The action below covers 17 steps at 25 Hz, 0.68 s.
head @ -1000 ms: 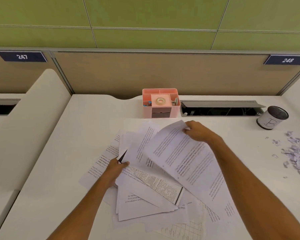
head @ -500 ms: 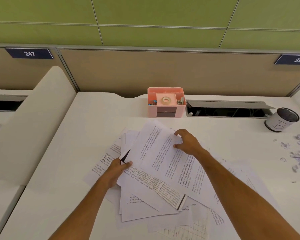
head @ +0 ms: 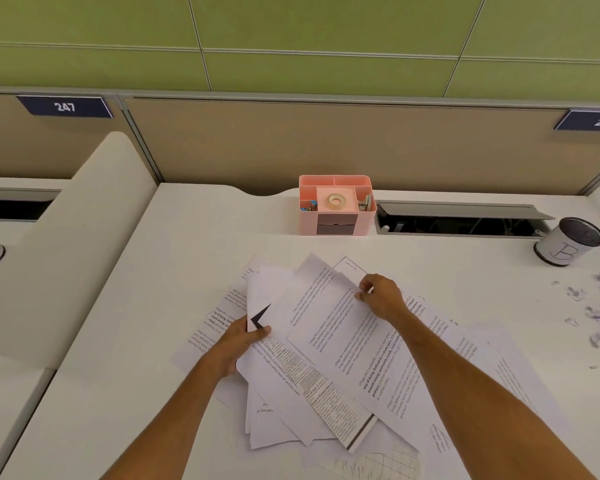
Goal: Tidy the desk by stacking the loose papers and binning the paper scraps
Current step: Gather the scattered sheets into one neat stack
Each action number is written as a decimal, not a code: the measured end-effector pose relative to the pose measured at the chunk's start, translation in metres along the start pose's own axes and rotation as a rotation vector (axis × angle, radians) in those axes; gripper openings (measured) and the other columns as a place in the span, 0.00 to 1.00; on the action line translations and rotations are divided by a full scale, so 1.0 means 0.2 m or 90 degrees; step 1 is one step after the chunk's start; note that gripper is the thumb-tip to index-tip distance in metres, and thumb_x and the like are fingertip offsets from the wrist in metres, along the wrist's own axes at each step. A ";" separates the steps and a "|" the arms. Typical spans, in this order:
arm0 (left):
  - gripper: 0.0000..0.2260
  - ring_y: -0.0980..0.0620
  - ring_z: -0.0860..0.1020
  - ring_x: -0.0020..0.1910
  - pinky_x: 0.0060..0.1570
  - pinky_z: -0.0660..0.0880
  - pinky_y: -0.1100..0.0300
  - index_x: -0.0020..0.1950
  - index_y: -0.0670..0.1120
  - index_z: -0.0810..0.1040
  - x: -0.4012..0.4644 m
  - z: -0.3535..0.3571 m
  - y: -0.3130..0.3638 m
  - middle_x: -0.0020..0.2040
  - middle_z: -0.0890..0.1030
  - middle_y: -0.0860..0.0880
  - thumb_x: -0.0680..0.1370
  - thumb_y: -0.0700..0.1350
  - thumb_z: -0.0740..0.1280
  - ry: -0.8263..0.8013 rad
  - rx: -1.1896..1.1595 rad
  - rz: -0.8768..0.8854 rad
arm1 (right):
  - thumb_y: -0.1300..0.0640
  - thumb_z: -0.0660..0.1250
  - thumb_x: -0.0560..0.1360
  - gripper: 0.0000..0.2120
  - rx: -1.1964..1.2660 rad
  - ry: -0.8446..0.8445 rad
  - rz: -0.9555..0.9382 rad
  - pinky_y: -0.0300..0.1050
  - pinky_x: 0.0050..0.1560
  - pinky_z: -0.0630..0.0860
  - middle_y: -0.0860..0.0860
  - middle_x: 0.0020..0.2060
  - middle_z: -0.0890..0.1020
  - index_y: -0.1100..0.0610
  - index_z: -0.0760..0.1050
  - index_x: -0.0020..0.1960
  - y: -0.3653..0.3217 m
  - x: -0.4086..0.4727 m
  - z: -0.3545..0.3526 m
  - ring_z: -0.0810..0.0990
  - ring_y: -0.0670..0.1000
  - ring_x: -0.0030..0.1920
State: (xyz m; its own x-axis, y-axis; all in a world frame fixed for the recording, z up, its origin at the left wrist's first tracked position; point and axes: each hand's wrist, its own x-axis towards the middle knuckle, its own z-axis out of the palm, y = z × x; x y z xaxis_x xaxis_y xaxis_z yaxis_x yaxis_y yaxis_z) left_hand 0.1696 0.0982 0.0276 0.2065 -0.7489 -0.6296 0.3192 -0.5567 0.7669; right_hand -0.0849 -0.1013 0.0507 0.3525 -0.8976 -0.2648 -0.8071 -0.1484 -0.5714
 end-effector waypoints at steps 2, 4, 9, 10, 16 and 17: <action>0.16 0.39 0.80 0.56 0.53 0.78 0.40 0.62 0.47 0.77 0.01 0.00 -0.01 0.56 0.83 0.42 0.75 0.42 0.71 -0.004 -0.009 -0.011 | 0.56 0.69 0.76 0.05 0.028 0.013 0.020 0.43 0.43 0.71 0.50 0.43 0.79 0.55 0.74 0.45 0.00 0.01 -0.03 0.77 0.52 0.44; 0.16 0.39 0.80 0.56 0.53 0.78 0.40 0.63 0.46 0.77 0.01 0.00 -0.01 0.56 0.83 0.41 0.76 0.42 0.71 -0.007 -0.016 -0.022 | 0.57 0.68 0.76 0.03 0.079 0.015 0.049 0.44 0.43 0.72 0.50 0.41 0.79 0.56 0.75 0.46 0.00 0.02 -0.10 0.77 0.53 0.43; 0.21 0.35 0.80 0.56 0.55 0.77 0.38 0.64 0.42 0.75 0.00 -0.01 -0.01 0.57 0.82 0.37 0.72 0.37 0.72 -0.035 -0.027 -0.032 | 0.61 0.66 0.78 0.05 0.193 -0.083 0.108 0.41 0.38 0.72 0.50 0.36 0.77 0.57 0.75 0.42 0.03 -0.08 -0.09 0.77 0.51 0.39; 0.24 0.35 0.80 0.55 0.54 0.77 0.38 0.64 0.41 0.75 -0.01 -0.01 0.00 0.56 0.82 0.36 0.68 0.34 0.71 -0.041 -0.016 -0.036 | 0.61 0.65 0.78 0.09 0.163 -0.091 0.109 0.41 0.38 0.71 0.49 0.35 0.76 0.56 0.73 0.39 0.03 -0.12 -0.05 0.77 0.51 0.39; 0.30 0.38 0.80 0.51 0.52 0.77 0.40 0.63 0.40 0.75 -0.01 -0.01 -0.01 0.57 0.81 0.34 0.60 0.30 0.65 -0.028 0.001 -0.029 | 0.54 0.70 0.76 0.19 0.024 -0.044 0.024 0.44 0.53 0.71 0.52 0.55 0.77 0.60 0.71 0.63 -0.05 -0.24 0.19 0.77 0.55 0.56; 0.31 0.38 0.80 0.52 0.53 0.77 0.41 0.64 0.42 0.75 -0.01 -0.01 -0.01 0.57 0.81 0.35 0.60 0.30 0.66 -0.026 0.000 -0.022 | 0.53 0.72 0.73 0.22 0.008 -0.042 0.019 0.45 0.53 0.73 0.53 0.56 0.78 0.59 0.71 0.63 -0.07 -0.24 0.21 0.77 0.55 0.55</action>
State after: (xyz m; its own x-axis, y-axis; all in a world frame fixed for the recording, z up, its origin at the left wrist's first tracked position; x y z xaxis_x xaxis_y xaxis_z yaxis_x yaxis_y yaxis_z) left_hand 0.1703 0.1024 0.0266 0.1570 -0.7437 -0.6498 0.3250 -0.5824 0.7451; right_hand -0.0721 -0.0385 0.0391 0.3586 -0.8724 -0.3321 -0.8120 -0.1161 -0.5719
